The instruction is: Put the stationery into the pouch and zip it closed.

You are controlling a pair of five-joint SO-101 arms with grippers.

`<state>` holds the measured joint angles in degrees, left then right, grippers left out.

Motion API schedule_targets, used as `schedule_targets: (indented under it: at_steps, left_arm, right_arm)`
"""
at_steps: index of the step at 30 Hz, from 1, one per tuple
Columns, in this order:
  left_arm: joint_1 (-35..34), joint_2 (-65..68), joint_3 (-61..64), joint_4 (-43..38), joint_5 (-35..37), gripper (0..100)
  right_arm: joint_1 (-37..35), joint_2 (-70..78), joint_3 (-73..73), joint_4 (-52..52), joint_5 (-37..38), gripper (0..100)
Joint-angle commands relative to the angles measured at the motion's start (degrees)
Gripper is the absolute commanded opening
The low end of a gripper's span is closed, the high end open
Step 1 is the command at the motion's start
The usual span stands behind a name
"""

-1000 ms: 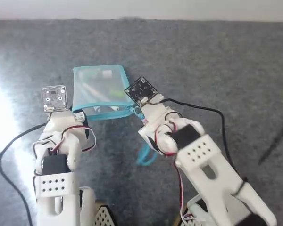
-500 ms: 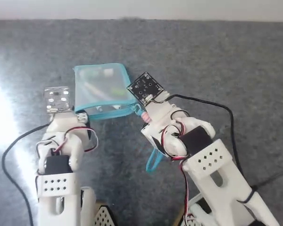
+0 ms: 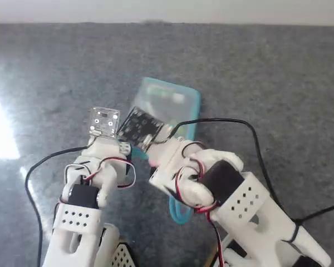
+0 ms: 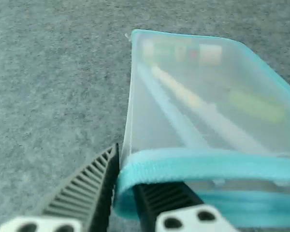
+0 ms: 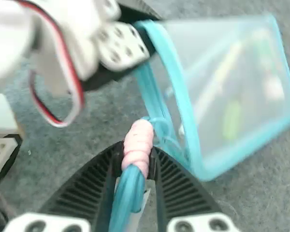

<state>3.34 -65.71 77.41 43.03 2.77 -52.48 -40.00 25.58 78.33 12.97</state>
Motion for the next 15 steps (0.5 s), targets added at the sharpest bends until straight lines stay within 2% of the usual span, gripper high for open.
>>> schedule_targets:
  at_steps: [1, 10, 15]
  left_arm:
    - [4.04, -0.26, -0.04, 0.18, 0.00, 1]
    - [4.22, -0.26, -0.04, 0.18, 0.97, 1]
    - [4.22, -0.26, -0.04, 0.18, 1.14, 1]
  right_arm:
    - [-3.56, -3.12, -5.54, 0.48, 0.88, 0.7]
    - [-8.40, -3.12, -11.43, 2.33, 2.73, 0.7]
    - [-9.36, -9.89, -13.98, 3.30, 2.81, 0.7]
